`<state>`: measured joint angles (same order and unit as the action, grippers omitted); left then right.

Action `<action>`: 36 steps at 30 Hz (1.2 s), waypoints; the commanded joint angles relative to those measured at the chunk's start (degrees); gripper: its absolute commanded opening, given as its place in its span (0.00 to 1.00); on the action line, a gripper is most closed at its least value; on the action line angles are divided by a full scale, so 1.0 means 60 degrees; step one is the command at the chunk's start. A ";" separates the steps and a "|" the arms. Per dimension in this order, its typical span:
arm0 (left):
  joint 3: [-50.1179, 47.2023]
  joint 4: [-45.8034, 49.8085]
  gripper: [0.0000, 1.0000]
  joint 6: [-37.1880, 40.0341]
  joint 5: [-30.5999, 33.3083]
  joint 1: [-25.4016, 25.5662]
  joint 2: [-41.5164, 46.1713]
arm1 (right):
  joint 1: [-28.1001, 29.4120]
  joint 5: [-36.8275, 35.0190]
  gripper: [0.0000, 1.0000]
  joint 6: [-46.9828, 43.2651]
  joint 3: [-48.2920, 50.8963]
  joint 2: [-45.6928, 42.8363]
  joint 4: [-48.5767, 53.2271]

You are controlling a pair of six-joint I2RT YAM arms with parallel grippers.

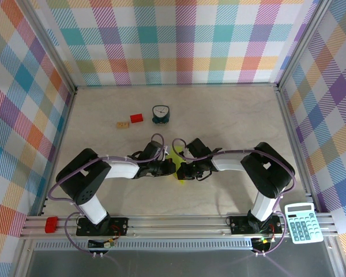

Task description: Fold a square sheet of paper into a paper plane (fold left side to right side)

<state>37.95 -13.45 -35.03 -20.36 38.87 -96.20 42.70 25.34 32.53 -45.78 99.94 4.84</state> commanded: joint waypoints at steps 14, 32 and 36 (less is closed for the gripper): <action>0.0607 0.1105 0.00 0.1400 0.0626 -0.2457 -0.0945 | 0.0003 -0.1211 0.00 -0.0136 0.0525 0.0427 0.1787; 0.0000 0.0915 0.00 0.1260 -0.1121 -0.2091 0.1671 | -0.0388 -0.0302 0.00 -0.0134 0.0336 0.0298 0.1293; -0.0097 0.0448 0.00 0.0886 -0.1309 -0.1452 0.1277 | -0.0407 -0.0335 0.00 -0.0082 0.0232 0.0361 0.1240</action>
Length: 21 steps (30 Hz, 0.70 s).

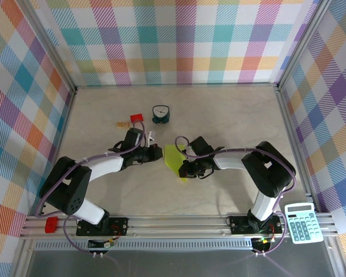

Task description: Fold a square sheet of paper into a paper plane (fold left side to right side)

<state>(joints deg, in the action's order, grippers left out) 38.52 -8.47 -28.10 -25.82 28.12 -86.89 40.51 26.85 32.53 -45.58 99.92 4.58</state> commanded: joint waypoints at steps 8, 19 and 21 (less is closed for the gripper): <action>0.0480 -0.0472 0.00 -0.0187 -0.0323 0.0885 -0.1557 | -0.0069 -0.0579 0.00 0.0051 0.0142 0.0446 0.1164; 0.0618 0.0033 0.00 -0.0063 0.0179 0.0997 -0.2188 | -0.0076 -0.0475 0.00 -0.0001 -0.0216 0.0343 0.1526; 0.0560 0.0134 0.00 -0.0071 0.0258 0.1012 -0.2206 | -0.0072 -0.0411 0.00 0.0001 -0.0342 0.0261 0.1568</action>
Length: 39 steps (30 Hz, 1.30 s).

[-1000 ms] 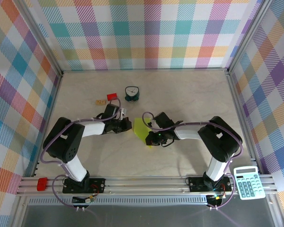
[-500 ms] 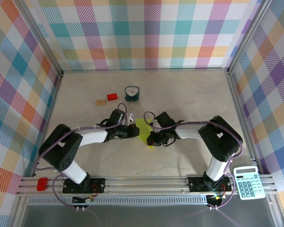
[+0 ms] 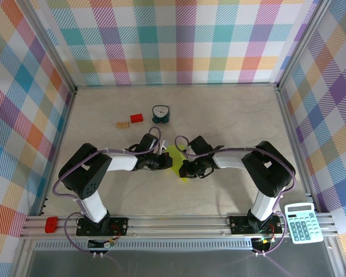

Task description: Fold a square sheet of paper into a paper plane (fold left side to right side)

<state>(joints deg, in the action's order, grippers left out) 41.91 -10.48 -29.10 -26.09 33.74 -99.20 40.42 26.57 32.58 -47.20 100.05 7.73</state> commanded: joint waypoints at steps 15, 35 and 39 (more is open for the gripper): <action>-0.0190 0.0820 0.00 0.0075 0.0642 0.0163 -0.0270 | -0.0007 0.0913 0.00 0.0614 -0.1035 0.0320 -0.0055; -0.0188 0.0969 0.00 -0.0123 0.0991 0.0163 -0.0334 | 0.0074 0.0307 0.00 0.0450 -0.1016 0.1047 0.0504; -0.0171 0.0979 0.00 -0.0166 0.1067 0.0149 -0.0357 | 0.0087 0.0326 0.00 0.0530 -0.0557 0.0629 0.0653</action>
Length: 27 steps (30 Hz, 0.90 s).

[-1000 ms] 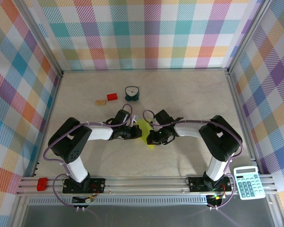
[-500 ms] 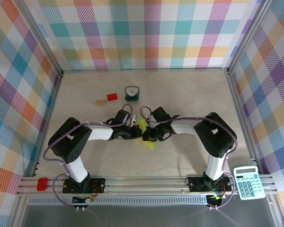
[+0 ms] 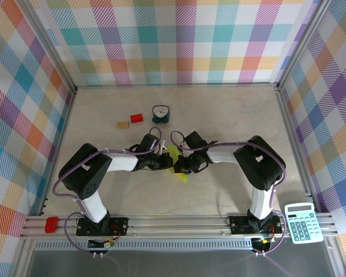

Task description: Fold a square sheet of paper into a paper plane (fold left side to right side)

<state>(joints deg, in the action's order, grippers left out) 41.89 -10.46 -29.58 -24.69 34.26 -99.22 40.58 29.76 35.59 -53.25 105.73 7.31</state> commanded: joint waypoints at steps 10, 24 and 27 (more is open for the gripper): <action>-0.0119 0.1152 0.00 -0.0054 0.0907 0.0061 -0.0194 | 0.0020 -0.0256 0.00 0.0383 0.2065 -0.1622 0.0968; -0.0083 -0.0370 0.12 -0.1309 -0.0417 -0.0043 0.0222 | -0.1135 -0.0140 0.17 -0.0540 0.2687 -0.4379 0.1255; 0.0139 -0.0144 0.23 -0.1123 -0.0545 -0.0364 0.0760 | -0.1540 -0.0246 0.33 -0.0940 0.2653 -0.4548 0.0794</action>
<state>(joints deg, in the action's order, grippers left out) 41.50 -12.10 -36.01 -26.24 33.54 -98.30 32.97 28.51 33.63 -36.67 79.22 13.80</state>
